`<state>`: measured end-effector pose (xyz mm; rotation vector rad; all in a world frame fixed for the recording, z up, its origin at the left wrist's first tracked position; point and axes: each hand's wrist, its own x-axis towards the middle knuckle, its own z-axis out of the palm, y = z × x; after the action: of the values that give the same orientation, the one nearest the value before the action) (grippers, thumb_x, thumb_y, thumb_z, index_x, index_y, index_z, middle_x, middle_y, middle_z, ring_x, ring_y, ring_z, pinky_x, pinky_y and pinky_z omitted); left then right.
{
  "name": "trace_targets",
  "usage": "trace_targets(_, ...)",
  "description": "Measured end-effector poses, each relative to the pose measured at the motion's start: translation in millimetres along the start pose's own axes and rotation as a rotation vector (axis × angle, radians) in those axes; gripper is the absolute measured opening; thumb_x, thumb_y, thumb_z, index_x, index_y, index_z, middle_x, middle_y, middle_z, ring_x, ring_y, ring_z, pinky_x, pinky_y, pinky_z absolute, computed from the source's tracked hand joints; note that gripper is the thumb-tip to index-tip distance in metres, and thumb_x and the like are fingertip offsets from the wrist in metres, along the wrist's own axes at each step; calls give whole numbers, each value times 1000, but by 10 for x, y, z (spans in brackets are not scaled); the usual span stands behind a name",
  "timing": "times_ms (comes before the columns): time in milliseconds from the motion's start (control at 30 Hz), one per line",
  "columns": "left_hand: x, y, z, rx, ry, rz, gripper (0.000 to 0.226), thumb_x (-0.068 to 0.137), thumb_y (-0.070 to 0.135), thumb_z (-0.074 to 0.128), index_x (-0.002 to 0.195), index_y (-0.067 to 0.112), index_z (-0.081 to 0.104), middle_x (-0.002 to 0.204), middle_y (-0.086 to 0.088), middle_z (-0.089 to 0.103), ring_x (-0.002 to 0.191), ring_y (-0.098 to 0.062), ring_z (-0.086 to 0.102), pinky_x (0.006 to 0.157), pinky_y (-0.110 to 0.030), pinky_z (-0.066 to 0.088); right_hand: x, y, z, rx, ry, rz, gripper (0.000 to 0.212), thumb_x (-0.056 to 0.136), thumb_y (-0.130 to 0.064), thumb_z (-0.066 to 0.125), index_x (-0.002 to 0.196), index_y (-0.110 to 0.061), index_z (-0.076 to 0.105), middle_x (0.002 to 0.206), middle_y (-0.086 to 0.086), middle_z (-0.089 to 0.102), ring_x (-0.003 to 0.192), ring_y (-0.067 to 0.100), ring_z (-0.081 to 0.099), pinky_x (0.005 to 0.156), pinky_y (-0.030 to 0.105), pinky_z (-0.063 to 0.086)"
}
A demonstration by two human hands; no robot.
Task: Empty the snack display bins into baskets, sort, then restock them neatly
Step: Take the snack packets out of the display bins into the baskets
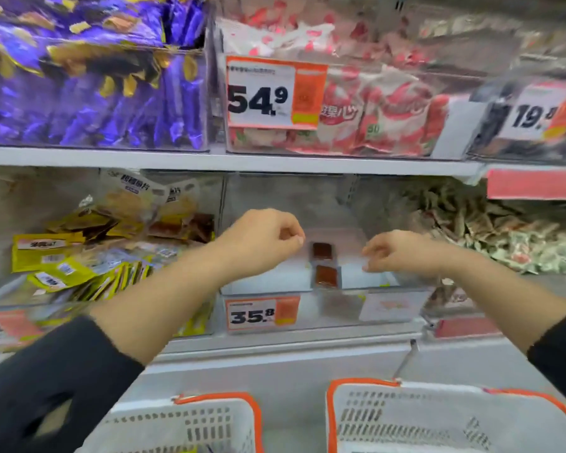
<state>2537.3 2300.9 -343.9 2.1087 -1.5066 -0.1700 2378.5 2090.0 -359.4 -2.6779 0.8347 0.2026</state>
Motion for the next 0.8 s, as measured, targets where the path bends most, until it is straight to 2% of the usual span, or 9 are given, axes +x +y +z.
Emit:
trace_targets(100,457,-89,295,163,-187,-82,31,94,31,57,120,16,63,119,-3,65,113,-22,58,93,-29,45,285,184,138,-99,-243,58,53,87,-31,69,136,-17,50,122,2,60,104,18,59,87,25,46)
trace_targets(200,853,-223,620,250,-496,-168,74,88,44,65,148,13,33,151,-6,38,135,-25,40,108,-34,36,520,281,250,-162,-426,133,62,89,-21,65,145,-21,37,143,7,43,113,26,56,92,33,51)
trace_targets(333,1306,-304,1022,231,-692,-186,117,74,58,74,156,17,2,163,1,8,148,-21,14,120,-39,19,667,277,380,-519,-461,94,55,96,-28,49,147,-13,34,151,8,36,131,28,45,107,39,41)
trace_targets(467,1614,-406,1347,169,-497,-171,100,83,70,54,156,24,4,163,0,-1,149,-25,8,120,-42,16,628,205,465,-538,-390,63,44,98,-23,46,137,-5,40,138,17,48,124,31,49,95,32,42)
trace_targets(533,1630,-429,1433,208,-500,-194,92,89,69,44,155,20,2,163,-2,-2,150,-25,6,121,-42,13,614,201,481,-503,-360,48,40,98,-20,46,134,-5,39,135,17,49,120,31,51,84,30,40)
trace_targets(633,1543,-360,1394,208,-598,-183,75,95,59,42,152,12,26,157,-8,28,140,-23,31,113,-32,28,636,185,513,-347,-346,-43,37,95,-20,53,131,-14,46,126,8,54,112,25,52,72,23,35)
trace_targets(700,1497,-345,1285,126,-686,-214,47,100,48,41,121,8,57,126,-15,54,106,-24,52,89,-27,41,656,146,555,-214,-355,-79,38,93,-17,56,130,-19,49,111,1,52,96,20,50,59,17,35)
trace_targets(733,1474,-363,1229,99,-725,-223,37,99,45,45,105,12,60,118,-15,58,97,-23,54,85,-27,43,662,117,565,-170,-354,-87,40,92,-17,57,130,-21,49,107,-3,50,90,17,48,55,13,34)
trace_targets(800,1380,-391,1120,74,-772,-260,28,90,42,57,105,18,60,126,-9,57,111,-23,56,98,-35,46,663,47,563,-116,-369,-96,44,91,-19,59,133,-24,48,104,-6,49,81,14,48,56,12,34)
